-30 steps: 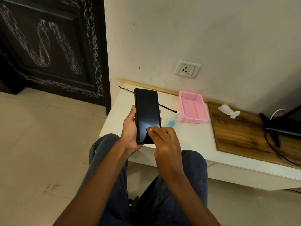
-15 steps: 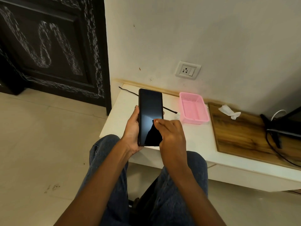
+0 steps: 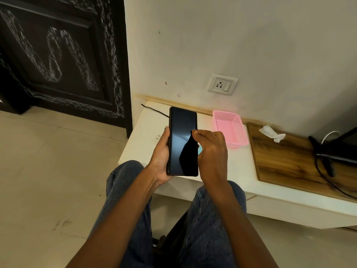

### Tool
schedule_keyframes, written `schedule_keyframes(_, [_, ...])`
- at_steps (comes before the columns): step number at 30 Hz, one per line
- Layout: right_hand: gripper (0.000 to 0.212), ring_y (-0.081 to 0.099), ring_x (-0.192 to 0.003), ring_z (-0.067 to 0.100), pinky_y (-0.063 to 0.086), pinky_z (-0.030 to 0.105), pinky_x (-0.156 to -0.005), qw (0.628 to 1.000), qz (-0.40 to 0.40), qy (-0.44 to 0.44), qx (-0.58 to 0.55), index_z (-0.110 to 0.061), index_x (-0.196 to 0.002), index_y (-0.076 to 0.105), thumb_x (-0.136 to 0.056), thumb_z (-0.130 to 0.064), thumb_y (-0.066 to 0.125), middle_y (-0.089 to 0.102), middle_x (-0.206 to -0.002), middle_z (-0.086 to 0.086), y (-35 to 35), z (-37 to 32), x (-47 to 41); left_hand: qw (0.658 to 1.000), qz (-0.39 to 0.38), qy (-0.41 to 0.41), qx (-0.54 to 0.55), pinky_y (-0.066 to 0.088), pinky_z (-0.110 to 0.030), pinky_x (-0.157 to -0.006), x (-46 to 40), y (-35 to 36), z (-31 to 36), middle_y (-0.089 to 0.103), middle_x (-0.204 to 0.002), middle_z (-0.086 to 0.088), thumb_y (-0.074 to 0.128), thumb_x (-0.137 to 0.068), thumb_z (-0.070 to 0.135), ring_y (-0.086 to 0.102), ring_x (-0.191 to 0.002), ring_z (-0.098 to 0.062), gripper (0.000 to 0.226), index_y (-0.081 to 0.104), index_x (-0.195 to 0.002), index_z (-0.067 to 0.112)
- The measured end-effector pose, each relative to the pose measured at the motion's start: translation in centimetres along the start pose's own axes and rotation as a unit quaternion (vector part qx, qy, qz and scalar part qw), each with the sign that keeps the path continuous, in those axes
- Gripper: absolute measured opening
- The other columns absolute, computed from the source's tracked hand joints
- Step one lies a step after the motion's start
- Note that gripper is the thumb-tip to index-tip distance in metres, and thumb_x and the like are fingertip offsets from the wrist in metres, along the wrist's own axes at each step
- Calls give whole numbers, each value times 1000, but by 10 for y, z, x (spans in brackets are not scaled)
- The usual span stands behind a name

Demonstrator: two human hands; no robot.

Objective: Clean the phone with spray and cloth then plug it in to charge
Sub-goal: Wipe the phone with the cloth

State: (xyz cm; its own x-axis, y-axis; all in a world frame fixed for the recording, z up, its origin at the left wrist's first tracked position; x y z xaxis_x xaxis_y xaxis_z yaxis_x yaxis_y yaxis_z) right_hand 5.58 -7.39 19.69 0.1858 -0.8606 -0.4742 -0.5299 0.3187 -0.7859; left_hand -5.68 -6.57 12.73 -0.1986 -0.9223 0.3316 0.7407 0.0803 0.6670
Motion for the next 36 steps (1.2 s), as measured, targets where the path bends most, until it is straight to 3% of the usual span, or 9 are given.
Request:
schedule_keyframes(4, [50,61,-87,34,56,37,-73,999,14,-28,16,6,-105,67,-58,23,60,70,-101,16,1,-4,17,1000,17,3,0,58,-37,-82,-1,-6,4,76,-97,-6,32,-91,65,72,-86,-21,59,79,-89,28])
schedule_keyframes(9, [44,60,-90,23,49,23,-82,1000,19,-8,9,4,-104,69,-66,13,49,70,-98,14,3,-9,53,999,30,-6,16,32,-53,-112,1,-10,6,56,-133,-22,32,-90,66,53,-120,-38,70,62,-123,13])
schedule_keyframes(12, [42,62,-87,28,51,25,-79,1000,27,-6,6,3,-103,69,-67,14,50,70,-97,13,1,-6,48,999,27,-15,21,38,-52,-109,2,-8,0,63,-126,-18,31,-90,67,58,-116,-36,67,71,-111,18])
schedule_keyframes(17, [54,63,-85,37,58,41,-72,999,34,5,4,7,-104,67,-53,26,70,68,-99,19,-5,5,13,999,4,-37,-15,60,-32,-68,1,5,-6,77,-88,-2,28,-91,67,74,-77,-18,62,79,-83,31])
schedule_keyframes(24, [55,62,-83,35,57,39,-69,999,15,-33,19,7,-101,68,-51,29,64,70,-98,16,-1,-6,18,999,10,-37,-5,61,-32,-67,-1,0,-7,77,-91,-5,30,-90,67,74,-79,-19,63,79,-84,28])
schedule_keyframes(28, [49,57,-92,24,54,41,-77,997,-9,-66,-33,5,-96,69,-53,28,64,69,-95,15,5,-24,50,999,25,-43,7,50,-43,-97,1,-3,-6,71,-114,-12,31,-88,70,67,-103,-27,69,76,-103,19])
schedule_keyframes(31, [31,58,-92,20,55,34,-78,997,-8,-70,-15,-1,-104,69,-80,5,50,69,-99,11,4,-27,58,999,32,-38,15,38,-51,-109,2,-3,-5,66,-123,-16,34,-86,70,57,-120,-35,71,69,-114,16])
schedule_keyframes(34, [30,62,-88,27,56,31,-75,998,7,-61,17,0,-107,68,-81,4,55,69,-102,11,-2,-16,42,999,15,-36,8,47,-46,-101,1,0,-2,71,-113,-12,33,-87,70,65,-107,-29,68,76,-101,21])
schedule_keyframes(36, [47,62,-86,31,57,35,-73,999,3,-37,30,3,-107,67,-62,17,72,69,-102,13,-3,-4,24,999,9,-34,-10,59,-40,-79,0,1,-1,76,-97,-6,32,-88,69,72,-89,-23,61,79,-87,30])
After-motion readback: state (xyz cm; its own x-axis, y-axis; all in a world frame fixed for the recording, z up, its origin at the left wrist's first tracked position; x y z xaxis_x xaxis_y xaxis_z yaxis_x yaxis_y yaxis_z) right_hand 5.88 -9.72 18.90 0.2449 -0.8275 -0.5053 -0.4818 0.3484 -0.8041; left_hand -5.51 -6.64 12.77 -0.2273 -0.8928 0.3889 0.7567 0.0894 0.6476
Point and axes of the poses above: each hand's wrist, its own x-axis away from the middle knuckle, its own y-axis out of the palm, z = x × y, the point moved 3 cm from there along -x, towards the middle knuckle
